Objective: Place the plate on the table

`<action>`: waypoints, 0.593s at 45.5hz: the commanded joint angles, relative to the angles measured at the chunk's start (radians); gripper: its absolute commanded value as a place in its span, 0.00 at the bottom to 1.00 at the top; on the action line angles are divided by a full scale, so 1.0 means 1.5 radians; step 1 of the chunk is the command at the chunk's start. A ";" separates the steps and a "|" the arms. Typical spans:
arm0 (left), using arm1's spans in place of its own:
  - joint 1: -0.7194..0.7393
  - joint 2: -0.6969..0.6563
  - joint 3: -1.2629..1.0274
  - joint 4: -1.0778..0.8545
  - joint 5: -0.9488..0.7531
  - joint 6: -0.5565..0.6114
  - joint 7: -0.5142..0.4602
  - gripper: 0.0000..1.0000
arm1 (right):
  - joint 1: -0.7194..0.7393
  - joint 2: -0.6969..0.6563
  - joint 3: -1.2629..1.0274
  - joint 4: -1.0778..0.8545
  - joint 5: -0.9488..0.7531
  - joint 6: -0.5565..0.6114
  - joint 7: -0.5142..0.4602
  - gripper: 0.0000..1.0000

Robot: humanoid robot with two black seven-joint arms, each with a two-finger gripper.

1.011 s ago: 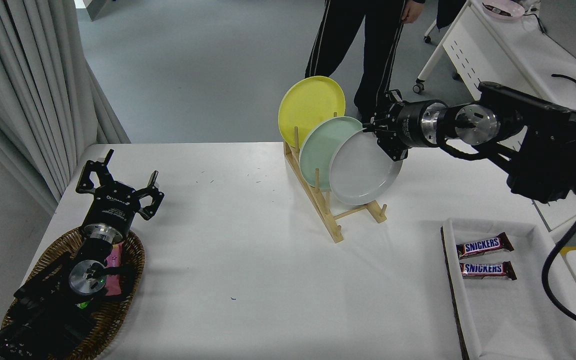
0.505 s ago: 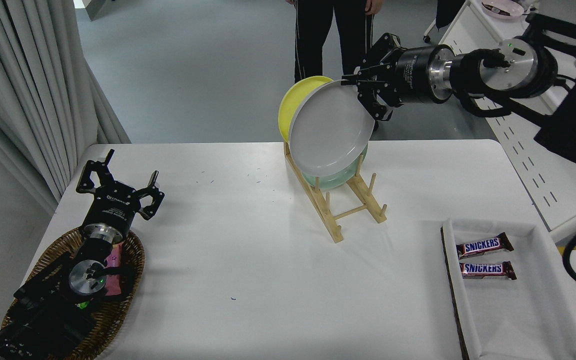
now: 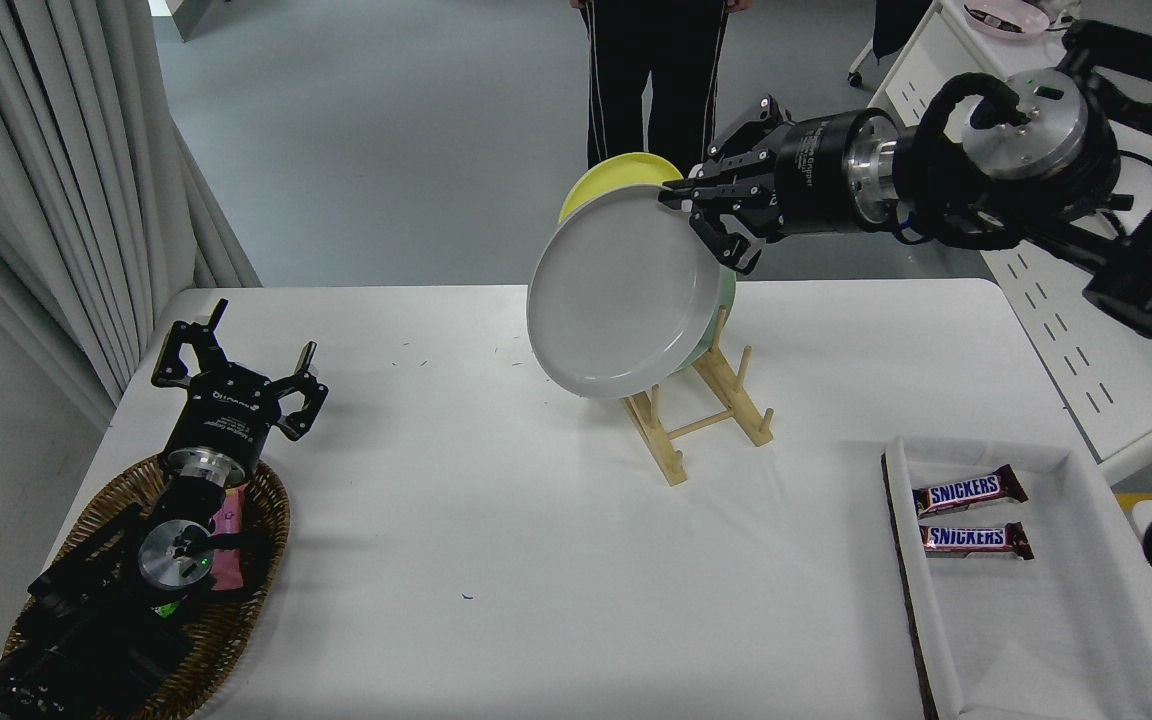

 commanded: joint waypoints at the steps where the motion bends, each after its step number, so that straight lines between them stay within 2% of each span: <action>1: 0.000 0.000 0.000 0.000 0.000 0.000 0.000 1.00 | -0.084 0.028 0.047 0.015 0.032 -0.108 0.002 0.00; 9: 0.000 0.000 0.000 0.000 0.000 0.000 0.000 1.00 | -0.124 0.072 0.103 0.017 0.034 -0.238 0.002 0.00; 14: 0.000 0.000 0.000 0.000 0.000 0.000 0.000 1.00 | -0.157 0.101 0.154 0.009 0.038 -0.238 0.002 0.00; 27: 0.000 0.000 0.000 0.000 0.000 0.000 0.000 1.00 | -0.255 0.110 0.193 -0.023 0.066 -0.238 0.002 0.00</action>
